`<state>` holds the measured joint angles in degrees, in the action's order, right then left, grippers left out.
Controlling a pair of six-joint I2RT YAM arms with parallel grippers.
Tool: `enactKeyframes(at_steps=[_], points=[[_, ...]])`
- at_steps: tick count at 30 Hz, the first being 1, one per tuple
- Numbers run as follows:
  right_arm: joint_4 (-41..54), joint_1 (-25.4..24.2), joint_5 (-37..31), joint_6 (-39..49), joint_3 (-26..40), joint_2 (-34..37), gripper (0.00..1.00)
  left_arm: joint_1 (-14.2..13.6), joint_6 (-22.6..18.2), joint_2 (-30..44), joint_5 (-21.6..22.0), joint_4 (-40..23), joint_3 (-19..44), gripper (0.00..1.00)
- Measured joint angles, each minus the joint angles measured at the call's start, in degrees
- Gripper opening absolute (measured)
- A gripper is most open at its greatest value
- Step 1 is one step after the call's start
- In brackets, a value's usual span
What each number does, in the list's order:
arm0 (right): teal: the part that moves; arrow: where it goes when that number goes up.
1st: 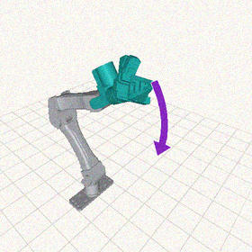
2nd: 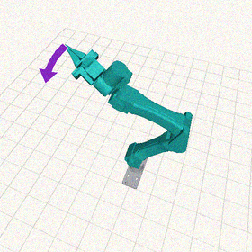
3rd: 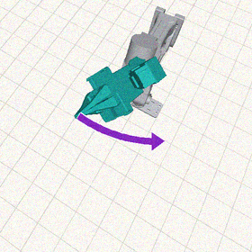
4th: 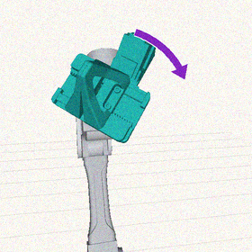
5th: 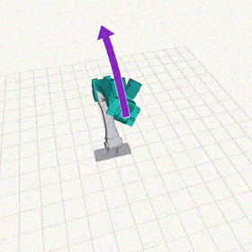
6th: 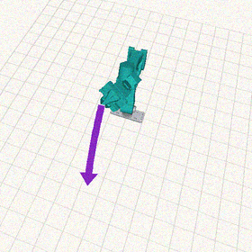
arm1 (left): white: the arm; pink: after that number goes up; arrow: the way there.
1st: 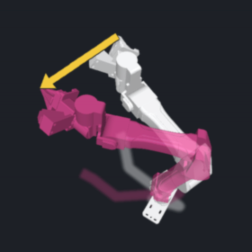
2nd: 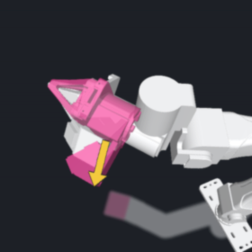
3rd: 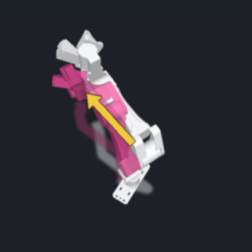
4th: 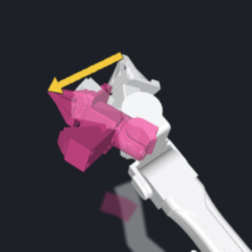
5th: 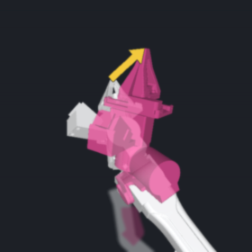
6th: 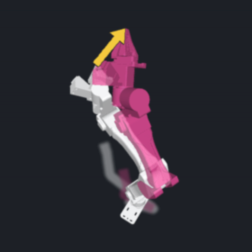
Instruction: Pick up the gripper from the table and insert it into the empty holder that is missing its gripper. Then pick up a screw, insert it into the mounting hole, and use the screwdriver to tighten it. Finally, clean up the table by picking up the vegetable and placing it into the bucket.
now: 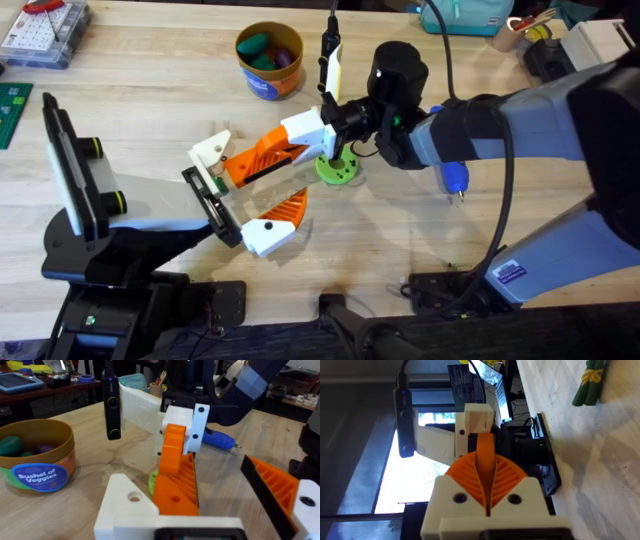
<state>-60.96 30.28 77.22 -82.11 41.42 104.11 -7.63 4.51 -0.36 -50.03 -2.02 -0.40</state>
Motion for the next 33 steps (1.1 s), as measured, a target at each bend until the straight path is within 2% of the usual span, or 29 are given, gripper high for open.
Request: enactKeyframes(at_steps=[9, 17, 26, 33], points=[[-0.2, -0.6, 1.1, -0.2, 0.1, 0.4, 0.014, 0.3, 0.2, 0.3, 1.0, -1.7, 0.6, 0.988], [-0.3, -5.2, 4.6, -0.2, 0.1, 0.4, 0.014, 0.3, 0.2, 0.3, 0.3, -2.2, 0.7, 0.988], [-5.3, -5.2, 5.6, -0.9, 0.1, 0.4, 0.014, 0.3, 0.2, 0.3, -1.2, -2.4, 0.7, 0.988], [-6.4, -4.1, 5.6, -1.9, 0.1, 0.4, 0.014, 0.3, -2.1, 0.3, -1.6, -2.4, 0.7, 0.988]])
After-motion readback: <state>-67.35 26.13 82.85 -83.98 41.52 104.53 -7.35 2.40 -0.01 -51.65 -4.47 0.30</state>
